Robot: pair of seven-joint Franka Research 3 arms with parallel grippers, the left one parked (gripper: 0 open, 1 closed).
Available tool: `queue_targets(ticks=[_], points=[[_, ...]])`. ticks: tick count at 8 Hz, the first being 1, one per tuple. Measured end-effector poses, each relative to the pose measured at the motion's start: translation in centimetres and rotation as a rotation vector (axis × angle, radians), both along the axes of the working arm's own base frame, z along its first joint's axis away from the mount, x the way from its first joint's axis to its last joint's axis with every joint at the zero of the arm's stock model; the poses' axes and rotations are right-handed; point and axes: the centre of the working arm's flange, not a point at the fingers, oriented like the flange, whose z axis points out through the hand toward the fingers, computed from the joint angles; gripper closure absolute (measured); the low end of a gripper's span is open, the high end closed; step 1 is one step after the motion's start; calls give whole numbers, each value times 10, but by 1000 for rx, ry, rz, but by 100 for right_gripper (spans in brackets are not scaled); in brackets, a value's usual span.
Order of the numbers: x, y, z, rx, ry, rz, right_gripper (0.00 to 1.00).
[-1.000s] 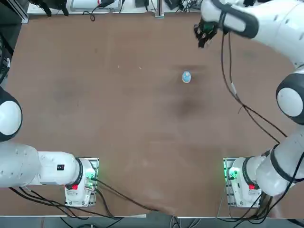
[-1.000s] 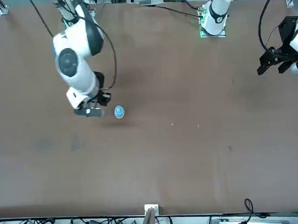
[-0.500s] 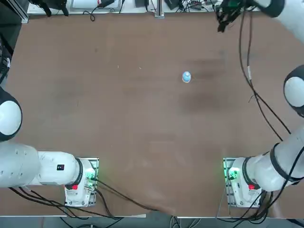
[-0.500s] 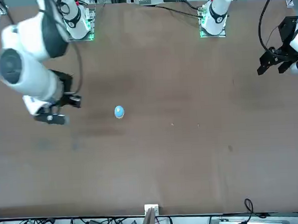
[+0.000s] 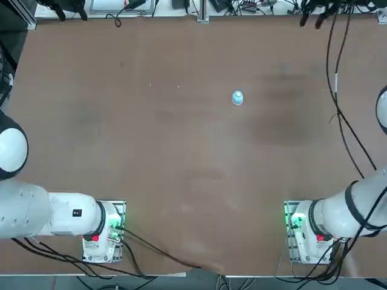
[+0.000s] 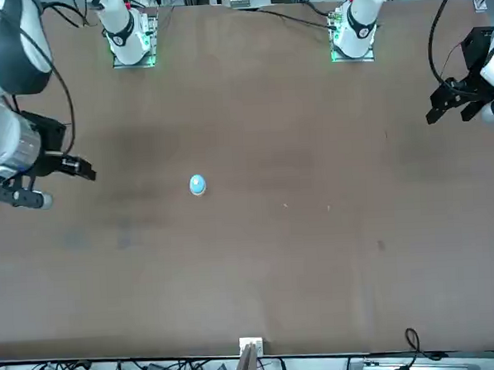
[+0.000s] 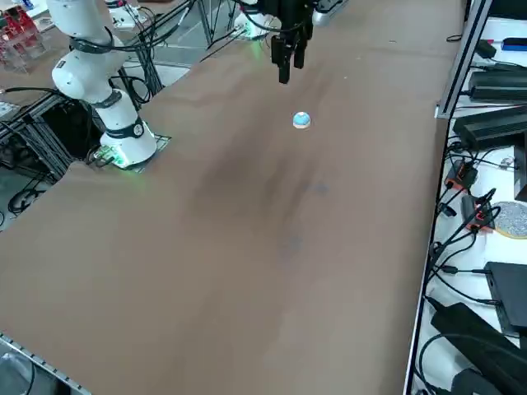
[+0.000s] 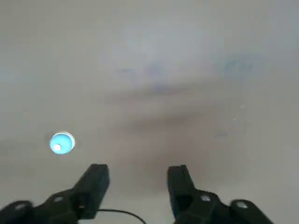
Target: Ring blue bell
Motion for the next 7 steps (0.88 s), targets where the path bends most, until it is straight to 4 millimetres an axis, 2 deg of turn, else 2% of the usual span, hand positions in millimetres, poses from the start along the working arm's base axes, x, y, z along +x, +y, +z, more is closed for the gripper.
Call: queue_targets(ticks=[1,2,4,7], points=[[-1,-23,6,-21,6,32,0],[-2,-39,11,-58,12,74,0],[-9,-47,23,-77,25,157,0],[-44,-65,53,-71,-30,145,0]])
